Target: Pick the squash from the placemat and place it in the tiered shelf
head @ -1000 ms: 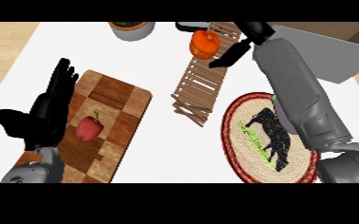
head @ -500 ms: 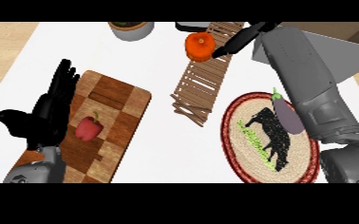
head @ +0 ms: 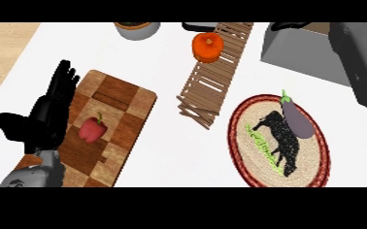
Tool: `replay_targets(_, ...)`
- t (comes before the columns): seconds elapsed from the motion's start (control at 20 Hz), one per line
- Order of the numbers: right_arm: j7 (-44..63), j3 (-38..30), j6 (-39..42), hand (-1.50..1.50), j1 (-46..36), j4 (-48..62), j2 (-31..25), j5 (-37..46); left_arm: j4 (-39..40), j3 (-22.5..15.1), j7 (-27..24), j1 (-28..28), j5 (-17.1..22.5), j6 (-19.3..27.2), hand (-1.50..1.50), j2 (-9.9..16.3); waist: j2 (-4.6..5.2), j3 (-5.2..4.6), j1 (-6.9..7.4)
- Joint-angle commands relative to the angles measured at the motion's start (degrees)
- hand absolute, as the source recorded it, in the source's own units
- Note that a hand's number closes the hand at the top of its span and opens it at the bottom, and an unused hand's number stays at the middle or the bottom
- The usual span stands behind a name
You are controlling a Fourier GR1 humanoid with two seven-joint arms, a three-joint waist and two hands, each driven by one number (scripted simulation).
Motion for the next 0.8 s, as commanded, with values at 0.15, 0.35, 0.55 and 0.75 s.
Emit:
replay_targets(0.15,-0.8,-2.0,6.2,-1.5,1.6,4.5,-11.6,-0.4,-0.7,-1.9,0.2,-0.9,-0.5,0.0,0.0,-1.2,0.98,0.13,1.64)
replay_targets(0.35,-1.4,-2.6,11.4,-1.5,1.3,5.8,-14.6,-0.8,-1.4,-2.4,3.2,-3.5,-1.4,1.6,0.0,-1.9,1.04,0.21,1.94)
replay_targets(0.55,-3.3,-1.6,13.3,-1.5,2.6,5.5,-16.9,0.4,-0.1,-1.8,-0.4,-1.6,-0.7,-0.2,0.0,-1.0,1.54,0.23,3.09)
replay_targets(0.75,-5.7,-2.2,15.4,-1.5,4.6,5.4,-18.2,-0.3,-0.2,-2.3,0.8,-2.6,-0.7,0.0,0.0,-1.5,1.79,0.34,3.16)
